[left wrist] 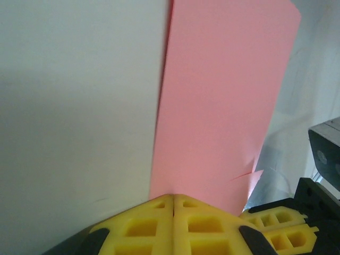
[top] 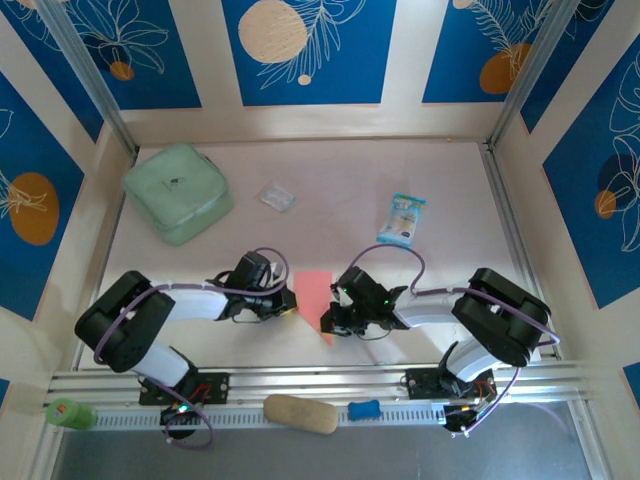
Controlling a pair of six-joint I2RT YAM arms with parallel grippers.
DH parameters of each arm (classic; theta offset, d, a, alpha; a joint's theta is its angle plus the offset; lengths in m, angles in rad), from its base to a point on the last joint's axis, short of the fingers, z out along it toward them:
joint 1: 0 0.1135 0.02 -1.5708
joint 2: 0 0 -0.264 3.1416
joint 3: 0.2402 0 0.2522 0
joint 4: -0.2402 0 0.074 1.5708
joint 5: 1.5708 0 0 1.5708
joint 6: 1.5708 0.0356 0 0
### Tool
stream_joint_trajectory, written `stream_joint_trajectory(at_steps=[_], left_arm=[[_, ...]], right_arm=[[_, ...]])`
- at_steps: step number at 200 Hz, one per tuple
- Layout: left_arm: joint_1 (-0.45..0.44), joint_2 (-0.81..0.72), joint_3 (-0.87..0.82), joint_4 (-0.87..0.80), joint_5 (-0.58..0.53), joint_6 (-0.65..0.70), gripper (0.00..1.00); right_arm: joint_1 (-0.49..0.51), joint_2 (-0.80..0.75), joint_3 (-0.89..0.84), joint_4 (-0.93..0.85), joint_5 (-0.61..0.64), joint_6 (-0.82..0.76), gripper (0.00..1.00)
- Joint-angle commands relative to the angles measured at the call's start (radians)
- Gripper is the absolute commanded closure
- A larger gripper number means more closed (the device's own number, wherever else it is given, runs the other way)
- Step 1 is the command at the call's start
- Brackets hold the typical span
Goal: Fold a paper plane with a square sheet of paper (pick it up from the middle)
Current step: Perform the third fold on the triangle at the bottom-center of the table.
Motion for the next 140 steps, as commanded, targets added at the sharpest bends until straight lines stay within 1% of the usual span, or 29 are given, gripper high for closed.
stream_joint_trajectory(at_steps=[1, 26, 56, 80, 111, 140], left_arm=[[0.036, -0.012, -0.002, -0.125, -0.1, 0.039, 1.0], [0.036, -0.059, -0.013, -0.135, -0.099, 0.03, 1.0], [0.036, -0.139, -0.024, -0.152, -0.102, 0.02, 1.0], [0.036, -0.203, -0.027, -0.174, -0.106, 0.02, 1.0], [0.036, -0.259, -0.036, -0.181, -0.098, 0.021, 0.98], [0.033, -0.275, -0.055, -0.141, -0.067, 0.005, 0.95]], right_arm=[[-0.014, -0.004, -0.044, -0.15, 0.022, -0.036, 0.95], [-0.029, -0.019, -0.035, -0.162, 0.002, -0.076, 0.95], [-0.057, -0.033, 0.006, -0.219, -0.02, -0.143, 0.94], [-0.067, -0.069, 0.031, -0.252, -0.022, -0.161, 0.93], [-0.066, -0.143, 0.048, -0.299, 0.027, -0.156, 0.89], [-0.084, -0.222, 0.027, -0.329, 0.094, -0.136, 0.86]])
